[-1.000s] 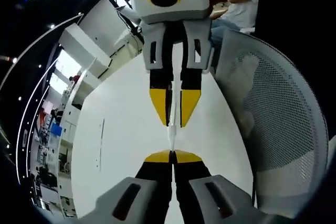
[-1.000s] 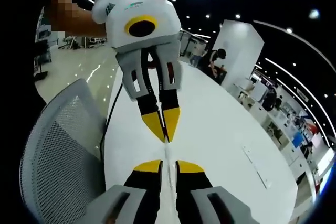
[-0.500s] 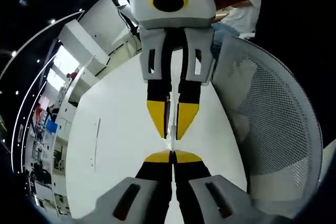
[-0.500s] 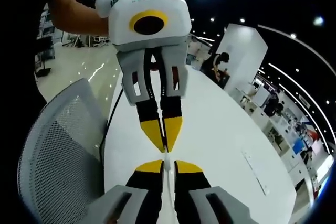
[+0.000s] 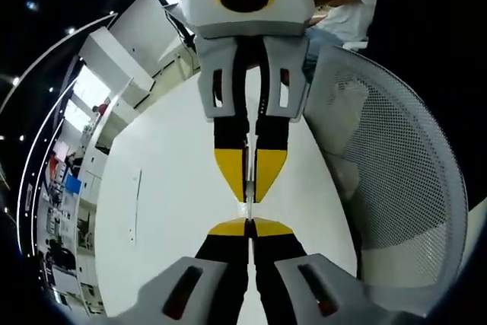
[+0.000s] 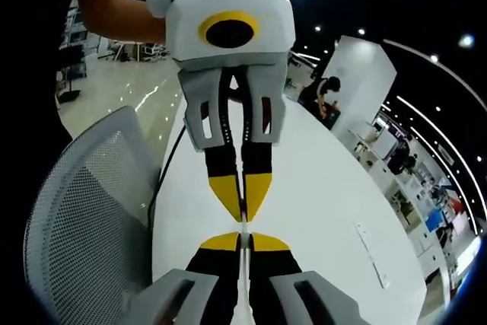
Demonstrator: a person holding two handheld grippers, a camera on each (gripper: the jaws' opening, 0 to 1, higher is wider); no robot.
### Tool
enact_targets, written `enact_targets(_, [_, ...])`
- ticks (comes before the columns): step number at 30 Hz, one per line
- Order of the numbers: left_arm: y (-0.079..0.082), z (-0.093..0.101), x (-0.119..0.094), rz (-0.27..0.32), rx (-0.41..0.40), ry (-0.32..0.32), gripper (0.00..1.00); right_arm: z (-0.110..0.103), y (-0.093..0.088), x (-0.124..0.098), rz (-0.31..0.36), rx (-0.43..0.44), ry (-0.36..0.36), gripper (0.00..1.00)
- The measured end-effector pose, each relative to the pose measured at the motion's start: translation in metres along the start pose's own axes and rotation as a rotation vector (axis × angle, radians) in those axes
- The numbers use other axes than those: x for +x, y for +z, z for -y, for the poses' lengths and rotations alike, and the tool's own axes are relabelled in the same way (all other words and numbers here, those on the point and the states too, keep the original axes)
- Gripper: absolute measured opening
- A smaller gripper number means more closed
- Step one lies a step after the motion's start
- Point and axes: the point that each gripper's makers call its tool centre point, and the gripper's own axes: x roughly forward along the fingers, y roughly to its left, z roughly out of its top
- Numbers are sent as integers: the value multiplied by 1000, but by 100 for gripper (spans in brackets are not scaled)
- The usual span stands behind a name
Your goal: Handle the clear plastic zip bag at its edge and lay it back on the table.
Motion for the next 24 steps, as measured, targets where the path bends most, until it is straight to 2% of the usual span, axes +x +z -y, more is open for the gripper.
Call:
enact_targets(6, [-3, 3, 4, -29, 28, -11, 0, -2, 0, 1, 2, 6, 7, 0])
enact_targets(15, [-3, 0, 5, -31, 55, 7, 0, -1, -1, 1, 0, 13, 4, 0])
enact_targets(24, [-4, -2, 4, -25, 36, 18, 0, 1, 0, 1, 3, 20, 6, 0])
